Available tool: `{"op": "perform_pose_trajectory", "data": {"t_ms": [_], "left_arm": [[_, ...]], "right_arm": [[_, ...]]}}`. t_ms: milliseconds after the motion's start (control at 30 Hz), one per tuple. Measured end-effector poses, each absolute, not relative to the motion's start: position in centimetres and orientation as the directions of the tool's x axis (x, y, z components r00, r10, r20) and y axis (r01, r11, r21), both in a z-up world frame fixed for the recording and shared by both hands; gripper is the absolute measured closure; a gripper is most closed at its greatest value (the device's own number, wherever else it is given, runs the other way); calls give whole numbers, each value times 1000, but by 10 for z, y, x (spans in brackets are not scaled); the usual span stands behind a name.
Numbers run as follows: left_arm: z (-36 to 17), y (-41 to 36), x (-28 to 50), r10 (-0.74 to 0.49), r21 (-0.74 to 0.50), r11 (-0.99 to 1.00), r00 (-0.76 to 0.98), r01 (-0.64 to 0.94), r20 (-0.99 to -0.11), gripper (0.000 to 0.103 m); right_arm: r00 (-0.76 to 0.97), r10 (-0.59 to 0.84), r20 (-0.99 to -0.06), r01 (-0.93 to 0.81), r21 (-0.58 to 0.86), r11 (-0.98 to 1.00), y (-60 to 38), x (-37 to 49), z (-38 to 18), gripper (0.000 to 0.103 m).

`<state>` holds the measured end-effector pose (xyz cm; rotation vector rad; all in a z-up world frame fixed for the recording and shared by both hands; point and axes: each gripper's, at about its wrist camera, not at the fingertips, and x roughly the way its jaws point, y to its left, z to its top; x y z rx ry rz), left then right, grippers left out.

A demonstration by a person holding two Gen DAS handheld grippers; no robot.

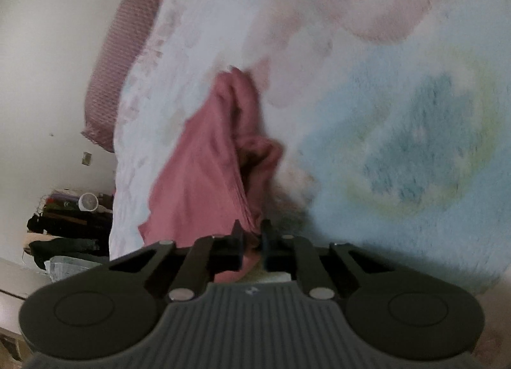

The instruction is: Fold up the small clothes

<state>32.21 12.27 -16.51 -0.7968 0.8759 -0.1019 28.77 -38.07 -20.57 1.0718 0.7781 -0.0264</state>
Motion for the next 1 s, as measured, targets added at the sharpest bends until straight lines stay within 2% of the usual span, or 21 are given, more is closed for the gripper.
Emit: {"op": "perform_pose_trajectory", "data": {"t_ms": [267, 500, 767, 1000], "left_arm": [[-111, 110, 322, -327, -566, 802, 650, -194, -686, 95], [-69, 105, 298, -291, -505, 845, 640, -178, -712, 95], [-78, 124, 231, -309, -505, 839, 585, -203, -749, 95], [-100, 129, 194, -306, -484, 849, 548, -214, -779, 95]], "right_arm": [[737, 292, -610, 352, 715, 604, -379, 298, -153, 100], [729, 307, -611, 311, 696, 647, -379, 287, -103, 100], [676, 344, -652, 332, 685, 648, -373, 202, -87, 100], [620, 349, -702, 369, 654, 660, -371, 140, -112, 100]]}}
